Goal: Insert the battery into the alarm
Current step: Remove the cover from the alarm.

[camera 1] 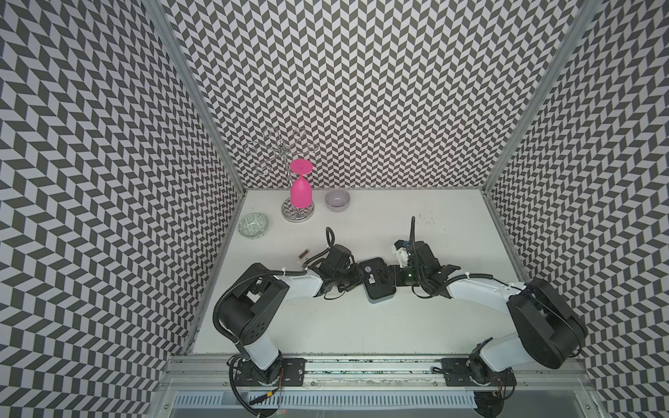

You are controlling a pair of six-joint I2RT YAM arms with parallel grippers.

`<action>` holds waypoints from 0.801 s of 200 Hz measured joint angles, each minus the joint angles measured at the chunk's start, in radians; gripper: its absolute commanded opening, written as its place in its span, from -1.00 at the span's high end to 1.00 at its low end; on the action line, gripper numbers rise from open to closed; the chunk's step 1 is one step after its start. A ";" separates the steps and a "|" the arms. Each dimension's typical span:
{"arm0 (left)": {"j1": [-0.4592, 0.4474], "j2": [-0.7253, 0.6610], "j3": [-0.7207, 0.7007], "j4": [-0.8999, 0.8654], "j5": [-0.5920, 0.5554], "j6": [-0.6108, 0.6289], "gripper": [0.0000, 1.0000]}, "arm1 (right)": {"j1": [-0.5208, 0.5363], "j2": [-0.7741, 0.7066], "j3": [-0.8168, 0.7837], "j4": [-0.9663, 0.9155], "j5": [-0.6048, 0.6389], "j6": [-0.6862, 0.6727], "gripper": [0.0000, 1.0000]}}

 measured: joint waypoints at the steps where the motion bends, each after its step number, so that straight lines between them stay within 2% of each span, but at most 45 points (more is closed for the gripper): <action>1: 0.000 0.000 0.000 0.000 0.000 0.000 0.15 | 0.000 0.001 0.000 0.000 0.000 -0.001 0.35; 46: 0.000 0.000 0.000 0.000 0.000 0.000 0.15 | 0.000 0.006 0.000 -0.008 0.007 0.006 0.49; 160: 0.000 0.000 0.000 0.000 0.001 0.000 0.15 | 0.000 0.009 0.000 -0.013 0.015 0.030 1.00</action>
